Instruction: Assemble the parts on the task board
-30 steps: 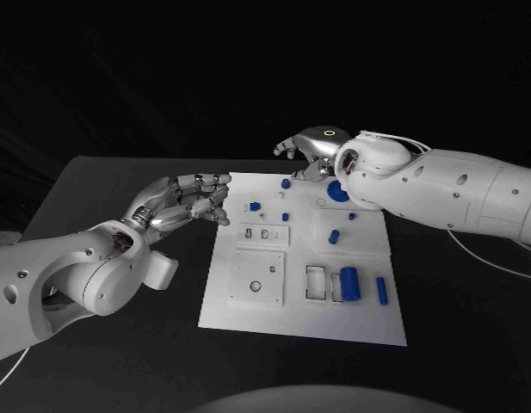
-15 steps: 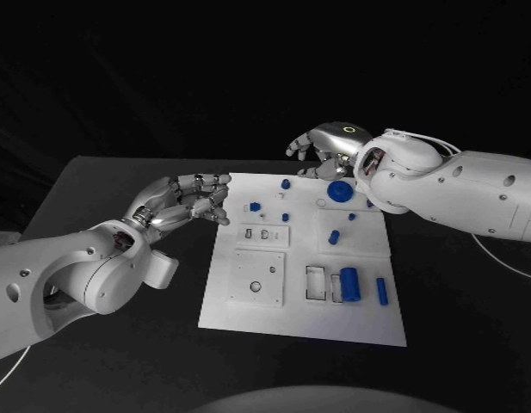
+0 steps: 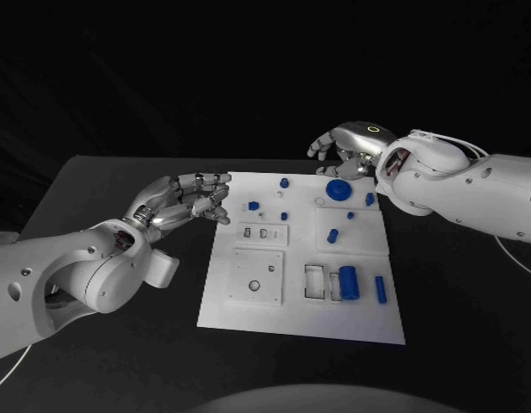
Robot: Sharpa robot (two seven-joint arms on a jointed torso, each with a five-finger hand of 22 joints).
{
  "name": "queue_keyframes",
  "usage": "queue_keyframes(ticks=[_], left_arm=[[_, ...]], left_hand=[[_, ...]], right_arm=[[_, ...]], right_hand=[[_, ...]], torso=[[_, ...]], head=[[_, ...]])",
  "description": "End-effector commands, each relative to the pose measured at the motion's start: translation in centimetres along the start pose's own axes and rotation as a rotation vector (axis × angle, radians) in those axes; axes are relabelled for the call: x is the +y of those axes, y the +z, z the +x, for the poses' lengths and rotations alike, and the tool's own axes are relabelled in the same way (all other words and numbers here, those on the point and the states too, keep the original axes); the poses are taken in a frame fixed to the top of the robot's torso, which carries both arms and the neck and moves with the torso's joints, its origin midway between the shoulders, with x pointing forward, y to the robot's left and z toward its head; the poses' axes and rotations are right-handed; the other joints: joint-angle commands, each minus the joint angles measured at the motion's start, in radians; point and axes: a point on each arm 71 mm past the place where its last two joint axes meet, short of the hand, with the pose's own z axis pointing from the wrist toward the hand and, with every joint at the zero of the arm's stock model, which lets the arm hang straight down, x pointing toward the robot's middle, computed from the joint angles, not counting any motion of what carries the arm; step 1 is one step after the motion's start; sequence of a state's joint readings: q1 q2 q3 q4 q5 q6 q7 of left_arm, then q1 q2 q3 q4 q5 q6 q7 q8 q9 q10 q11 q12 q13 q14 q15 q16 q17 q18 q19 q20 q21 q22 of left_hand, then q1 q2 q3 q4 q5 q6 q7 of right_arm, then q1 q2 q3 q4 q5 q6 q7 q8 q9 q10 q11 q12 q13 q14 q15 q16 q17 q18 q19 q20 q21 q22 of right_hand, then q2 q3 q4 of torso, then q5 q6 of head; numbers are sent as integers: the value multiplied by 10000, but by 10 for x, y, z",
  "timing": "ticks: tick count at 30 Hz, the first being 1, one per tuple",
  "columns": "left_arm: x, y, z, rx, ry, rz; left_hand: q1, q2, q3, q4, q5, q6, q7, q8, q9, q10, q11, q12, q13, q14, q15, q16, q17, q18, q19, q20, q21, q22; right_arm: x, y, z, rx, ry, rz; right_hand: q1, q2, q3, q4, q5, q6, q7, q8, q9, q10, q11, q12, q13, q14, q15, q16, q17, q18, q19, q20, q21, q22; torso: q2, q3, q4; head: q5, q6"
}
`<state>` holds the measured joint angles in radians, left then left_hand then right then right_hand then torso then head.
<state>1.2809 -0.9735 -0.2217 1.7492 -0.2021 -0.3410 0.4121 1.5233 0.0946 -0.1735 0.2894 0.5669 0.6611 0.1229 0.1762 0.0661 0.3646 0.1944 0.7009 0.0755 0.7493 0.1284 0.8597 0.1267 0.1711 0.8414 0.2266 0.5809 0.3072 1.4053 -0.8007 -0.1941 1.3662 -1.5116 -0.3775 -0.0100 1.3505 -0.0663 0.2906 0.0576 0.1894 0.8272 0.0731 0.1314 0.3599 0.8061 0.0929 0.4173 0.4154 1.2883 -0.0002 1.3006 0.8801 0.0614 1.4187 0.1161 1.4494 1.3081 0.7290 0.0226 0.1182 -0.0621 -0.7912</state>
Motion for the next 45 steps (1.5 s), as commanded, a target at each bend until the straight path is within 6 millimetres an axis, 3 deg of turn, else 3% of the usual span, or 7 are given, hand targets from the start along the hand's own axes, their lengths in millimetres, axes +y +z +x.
queue_keyframes(ticks=[1,8,24,30,32,35,45], left_arm=[[-1,1,3,243,-64,84],[0,1,4,271,-72,73],[0,2,4,312,-84,49],[0,2,3,299,-80,35],[0,2,3,303,-81,32],[0,2,3,314,-84,25],[1,2,3,326,-88,5]], left_hand=[[59,64,-10,-7,46,30,27,67,8,-22,37,65,-16,-81,2,30,-21,49,-52,1,-56,-13],[59,64,-10,-7,46,30,27,67,8,-22,37,65,-16,-81,2,30,-21,49,-52,1,-56,-13],[59,64,-10,-7,46,30,27,67,8,-22,37,65,-16,-81,2,30,-21,49,-52,1,-56,-13],[59,64,-10,-7,46,30,27,67,8,-22,37,65,-16,-81,2,30,-21,49,-52,1,-56,-13],[59,64,-10,-7,46,30,27,67,8,-22,37,65,-16,-81,2,30,-21,49,-52,1,-56,-13],[59,64,-10,-7,46,30,27,67,8,-22,37,65,-16,-81,2,30,-21,49,-52,1,-56,-13],[80,74,-1,-8,43,31,30,78,7,-34,36,76,-25,-85,4,35,-32,51,-61,5,-57,-13]], right_arm=[[-3,-4,5,488,-490,92],[-15,-10,15,1538,-891,770],[-33,-13,30,2668,-1405,1951],[-33,-13,31,2739,-1599,2040],[-33,-13,32,2760,-1624,2059],[-34,-13,32,2824,-1652,2085],[-35,-13,33,2960,-1717,2189]], right_hand=[[94,-50,8,74,64,213,-54,101,2,-135,-35,-132,-68,15,-1,6,-92,-147,29,-30,-22,1491],[156,-164,50,54,504,294,-123,40,-54,-550,-33,-416,-195,-133,-3,-116,-300,-111,-100,-44,-143,1423],[-411,-361,-432,283,350,57,-15,-186,-100,-1087,13,-426,-31,-475,57,-340,-732,-15,-436,12,-478,1232],[-515,-332,-657,189,946,-299,-97,-378,-48,-1297,56,793,1073,-733,120,-384,-885,27,-603,66,-666,1192],[-538,-292,-694,115,1060,-352,-109,-406,-2,-1752,49,1551,1834,-787,113,-361,-901,32,-620,76,-714,1217],[-573,-287,-685,59,1374,-446,-50,-463,8,-1814,3,2337,2497,-848,100,-372,-954,47,-646,48,-768,1231],[-668,-292,-552,-48,1664,-281,266,-398,118,-2242,-65,3997,3986,-1013,45,-444,-1147,72,-731,17,-952,1261]], torso=[[-12,-13,14],[-17,-7,29],[-21,1,37],[-13,-5,22],[-13,-8,23],[-16,-4,22],[-15,-5,26]], head=[[-62,-10],[-74,-19],[-88,18],[-74,13],[-76,12],[-71,6],[-59,-28]])
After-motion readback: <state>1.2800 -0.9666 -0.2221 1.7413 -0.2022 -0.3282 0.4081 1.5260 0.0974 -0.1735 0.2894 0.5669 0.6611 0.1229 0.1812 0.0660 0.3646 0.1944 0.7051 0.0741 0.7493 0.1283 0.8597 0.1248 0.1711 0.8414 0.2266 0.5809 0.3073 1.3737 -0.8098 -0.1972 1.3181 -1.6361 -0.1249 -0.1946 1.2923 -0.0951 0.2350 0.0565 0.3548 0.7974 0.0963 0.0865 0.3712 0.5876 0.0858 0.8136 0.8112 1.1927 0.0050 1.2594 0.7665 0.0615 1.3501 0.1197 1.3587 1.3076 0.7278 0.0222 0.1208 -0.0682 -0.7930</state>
